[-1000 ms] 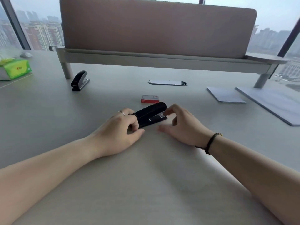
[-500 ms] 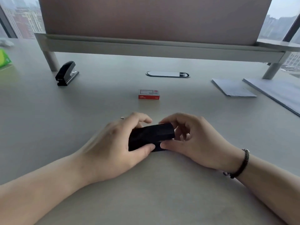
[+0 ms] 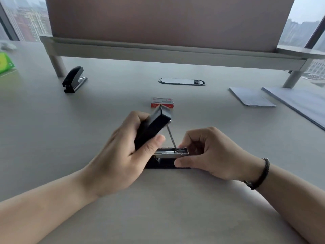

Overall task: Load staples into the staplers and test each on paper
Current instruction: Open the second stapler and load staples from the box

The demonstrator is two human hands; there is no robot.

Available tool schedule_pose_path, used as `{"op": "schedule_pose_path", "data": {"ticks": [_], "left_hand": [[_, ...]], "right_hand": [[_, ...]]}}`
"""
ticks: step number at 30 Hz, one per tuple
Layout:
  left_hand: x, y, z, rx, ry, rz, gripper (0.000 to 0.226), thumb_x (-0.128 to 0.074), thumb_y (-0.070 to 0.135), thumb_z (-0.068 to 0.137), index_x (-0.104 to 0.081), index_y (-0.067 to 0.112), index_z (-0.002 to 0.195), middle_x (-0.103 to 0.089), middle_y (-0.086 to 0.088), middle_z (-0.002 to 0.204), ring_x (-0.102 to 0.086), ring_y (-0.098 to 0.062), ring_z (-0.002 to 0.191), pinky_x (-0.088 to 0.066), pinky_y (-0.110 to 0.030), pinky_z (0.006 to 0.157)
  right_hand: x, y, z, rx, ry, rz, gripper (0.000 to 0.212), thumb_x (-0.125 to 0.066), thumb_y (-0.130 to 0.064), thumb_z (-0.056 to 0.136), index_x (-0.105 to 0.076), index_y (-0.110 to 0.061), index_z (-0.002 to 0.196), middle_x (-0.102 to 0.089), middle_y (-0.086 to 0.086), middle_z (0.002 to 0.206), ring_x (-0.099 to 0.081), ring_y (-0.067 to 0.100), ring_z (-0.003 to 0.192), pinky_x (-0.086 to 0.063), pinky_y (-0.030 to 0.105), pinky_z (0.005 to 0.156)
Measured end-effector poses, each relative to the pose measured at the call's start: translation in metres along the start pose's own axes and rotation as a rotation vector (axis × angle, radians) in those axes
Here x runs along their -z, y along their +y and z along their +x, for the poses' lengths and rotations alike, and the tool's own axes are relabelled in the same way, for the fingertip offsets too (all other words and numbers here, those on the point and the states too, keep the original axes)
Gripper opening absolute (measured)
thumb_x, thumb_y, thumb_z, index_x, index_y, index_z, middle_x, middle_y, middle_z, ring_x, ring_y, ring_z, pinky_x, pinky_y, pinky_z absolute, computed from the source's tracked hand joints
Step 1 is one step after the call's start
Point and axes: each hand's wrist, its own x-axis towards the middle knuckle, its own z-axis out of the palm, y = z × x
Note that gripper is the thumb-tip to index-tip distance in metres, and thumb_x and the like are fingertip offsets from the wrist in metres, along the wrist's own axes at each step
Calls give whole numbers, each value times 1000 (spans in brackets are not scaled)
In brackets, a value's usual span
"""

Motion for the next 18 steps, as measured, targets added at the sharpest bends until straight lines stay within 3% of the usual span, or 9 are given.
{"op": "schedule_pose_path", "data": {"ticks": [3, 5, 7, 11, 15, 18], "left_hand": [[5, -2, 4, 61, 36, -257, 32, -56, 38, 87, -49, 8, 94, -50, -25, 81, -48, -39, 72, -41, -49, 66], [8, -2, 7, 79, 51, -370, 35, -60, 35, 82, -52, 2, 90, -50, -31, 83, -51, -49, 75, -43, -55, 67], [12, -2, 10, 71, 58, -422, 38, -63, 31, 77, -54, -5, 85, -54, -25, 77, -56, -40, 71, -47, -45, 66], [35, -5, 21, 50, -67, -357, 39, -67, 25, 70, -52, -10, 72, -47, -23, 68, -47, -24, 62, -39, -25, 59], [66, -20, 29, 168, -160, -389, 19, -74, 20, 63, -61, 8, 71, -53, -28, 71, -51, -27, 67, -43, -31, 62], [88, -34, 30, 337, -419, -495, 30, -84, 17, 55, -66, 8, 76, -67, -19, 85, -61, -24, 69, -53, -29, 62]], "right_hand": [[2, 0, 0, -8, -3, -10, 21, -87, -31, 67, -66, -25, 68, -53, -14, 48, -40, 2, 44, -32, 17, 46], [3, 0, 0, -12, -11, -28, 21, -87, -32, 67, -67, -25, 69, -55, -13, 50, -41, 2, 45, -33, 19, 48], [4, 0, 0, -8, -22, -39, 21, -86, -33, 67, -67, -24, 70, -55, -13, 51, -42, 2, 46, -34, 20, 49], [5, 0, -1, -1, -30, -55, 23, -86, -33, 67, -66, -23, 69, -54, -15, 49, -41, 1, 45, -33, 19, 48], [9, 2, -2, -16, -27, -57, 25, -86, -31, 67, -64, -21, 67, -53, -15, 47, -40, 2, 43, -32, 17, 46], [15, 5, -3, -40, -22, -42, 25, -87, -28, 68, -62, -21, 66, -52, -15, 45, -40, 2, 41, -30, 14, 44]]}}
